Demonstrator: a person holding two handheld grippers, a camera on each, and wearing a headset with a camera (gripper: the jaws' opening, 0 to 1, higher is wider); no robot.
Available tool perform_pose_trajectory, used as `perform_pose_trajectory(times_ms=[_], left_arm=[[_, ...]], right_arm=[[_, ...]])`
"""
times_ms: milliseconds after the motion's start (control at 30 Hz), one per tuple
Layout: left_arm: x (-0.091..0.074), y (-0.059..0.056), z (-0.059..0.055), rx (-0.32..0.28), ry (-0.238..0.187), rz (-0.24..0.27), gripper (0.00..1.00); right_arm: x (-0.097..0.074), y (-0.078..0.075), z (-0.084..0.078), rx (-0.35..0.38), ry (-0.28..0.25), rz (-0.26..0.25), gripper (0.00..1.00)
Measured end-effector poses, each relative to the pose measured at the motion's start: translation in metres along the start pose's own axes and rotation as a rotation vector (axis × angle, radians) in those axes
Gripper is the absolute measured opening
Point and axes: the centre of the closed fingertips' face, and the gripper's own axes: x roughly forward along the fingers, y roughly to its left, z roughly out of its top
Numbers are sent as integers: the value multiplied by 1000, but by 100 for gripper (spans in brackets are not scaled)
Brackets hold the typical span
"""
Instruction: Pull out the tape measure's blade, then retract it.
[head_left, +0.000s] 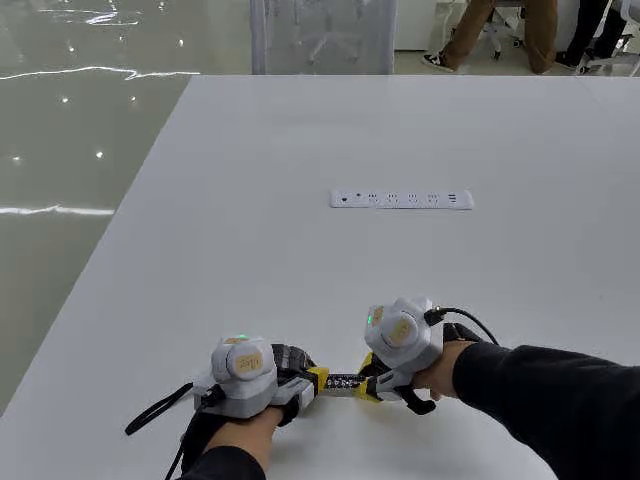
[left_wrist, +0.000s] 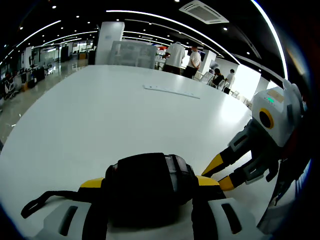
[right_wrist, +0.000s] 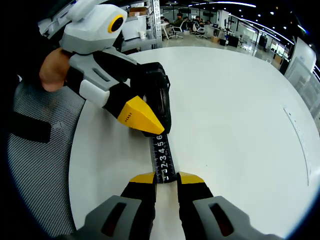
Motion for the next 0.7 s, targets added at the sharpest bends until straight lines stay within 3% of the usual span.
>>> perform_pose_trajectory(times_ms=[300,700], left_arm=[[-1,0,0,-6,0,-1,64],[-1,1,1,-12,-3,-7,64]], right_arm=[[4,2,6,-25,-18,4,12],[11,7,16,-7,-50,15,12]])
